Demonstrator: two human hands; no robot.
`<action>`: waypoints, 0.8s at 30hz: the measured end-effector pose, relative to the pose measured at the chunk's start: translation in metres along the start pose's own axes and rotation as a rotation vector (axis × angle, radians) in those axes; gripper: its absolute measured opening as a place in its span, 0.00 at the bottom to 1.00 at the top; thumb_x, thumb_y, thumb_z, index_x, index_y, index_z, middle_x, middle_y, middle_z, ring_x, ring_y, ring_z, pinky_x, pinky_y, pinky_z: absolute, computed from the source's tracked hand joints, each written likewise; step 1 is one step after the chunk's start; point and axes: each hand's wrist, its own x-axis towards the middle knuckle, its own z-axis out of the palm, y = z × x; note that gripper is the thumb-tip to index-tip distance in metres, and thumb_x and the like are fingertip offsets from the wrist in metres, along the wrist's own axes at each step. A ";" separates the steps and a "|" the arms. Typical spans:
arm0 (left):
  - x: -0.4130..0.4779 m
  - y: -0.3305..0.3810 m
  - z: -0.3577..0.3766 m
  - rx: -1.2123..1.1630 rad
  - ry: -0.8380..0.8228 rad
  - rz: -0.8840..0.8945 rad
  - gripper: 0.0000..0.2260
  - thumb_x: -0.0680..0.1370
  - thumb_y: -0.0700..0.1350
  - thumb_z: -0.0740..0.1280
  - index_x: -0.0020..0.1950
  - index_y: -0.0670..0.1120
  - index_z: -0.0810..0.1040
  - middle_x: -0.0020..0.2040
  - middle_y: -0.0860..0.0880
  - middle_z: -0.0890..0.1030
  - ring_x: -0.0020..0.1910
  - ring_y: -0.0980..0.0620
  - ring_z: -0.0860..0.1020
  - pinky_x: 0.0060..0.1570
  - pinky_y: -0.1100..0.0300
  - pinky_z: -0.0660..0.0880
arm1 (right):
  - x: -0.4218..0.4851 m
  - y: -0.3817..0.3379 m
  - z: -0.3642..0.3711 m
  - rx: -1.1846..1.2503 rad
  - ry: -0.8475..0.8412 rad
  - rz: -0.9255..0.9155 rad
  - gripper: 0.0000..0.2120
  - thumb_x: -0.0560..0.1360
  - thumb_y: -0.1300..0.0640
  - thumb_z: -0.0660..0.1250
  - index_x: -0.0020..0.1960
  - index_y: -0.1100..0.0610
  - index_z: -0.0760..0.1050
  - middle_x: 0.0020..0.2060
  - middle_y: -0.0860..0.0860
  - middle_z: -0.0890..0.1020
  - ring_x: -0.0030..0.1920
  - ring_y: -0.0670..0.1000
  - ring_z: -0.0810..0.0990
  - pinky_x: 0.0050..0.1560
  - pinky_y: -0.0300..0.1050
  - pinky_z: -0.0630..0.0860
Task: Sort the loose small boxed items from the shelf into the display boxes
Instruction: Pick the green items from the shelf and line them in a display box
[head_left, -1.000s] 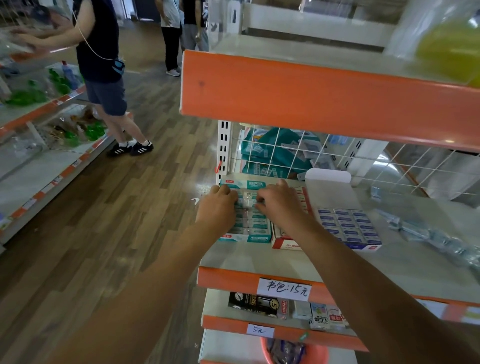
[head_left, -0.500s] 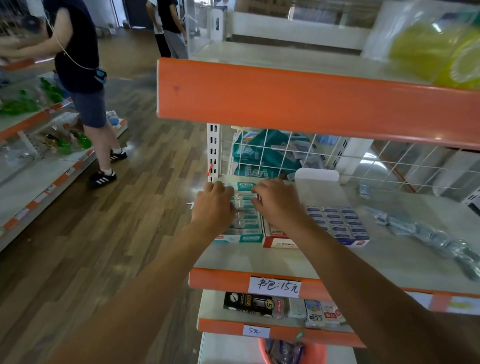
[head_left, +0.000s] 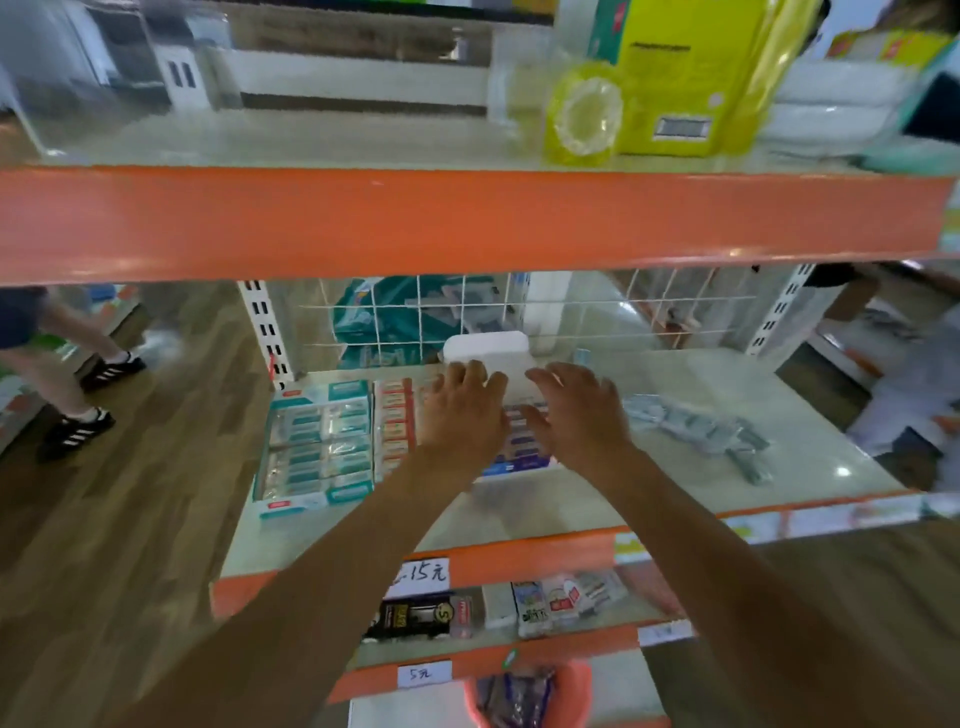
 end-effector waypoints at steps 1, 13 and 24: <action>0.003 0.014 0.002 0.009 0.000 0.022 0.18 0.79 0.48 0.60 0.68 0.48 0.68 0.66 0.45 0.68 0.66 0.44 0.65 0.62 0.49 0.66 | -0.006 0.015 0.000 -0.008 -0.009 0.023 0.23 0.79 0.44 0.58 0.73 0.47 0.62 0.72 0.50 0.66 0.72 0.54 0.63 0.69 0.57 0.63; 0.027 0.142 0.026 -0.015 -0.059 0.226 0.17 0.78 0.47 0.59 0.67 0.46 0.69 0.64 0.44 0.68 0.65 0.42 0.64 0.58 0.50 0.65 | -0.065 0.136 0.003 0.041 0.080 0.229 0.19 0.70 0.49 0.71 0.59 0.55 0.78 0.55 0.57 0.81 0.54 0.61 0.79 0.52 0.61 0.75; 0.028 0.216 0.068 -0.074 -0.015 0.399 0.14 0.57 0.39 0.76 0.40 0.42 0.79 0.38 0.43 0.77 0.38 0.39 0.77 0.29 0.53 0.74 | -0.097 0.211 0.001 -0.048 -0.081 0.417 0.21 0.77 0.42 0.60 0.67 0.48 0.69 0.58 0.52 0.75 0.60 0.55 0.71 0.55 0.52 0.71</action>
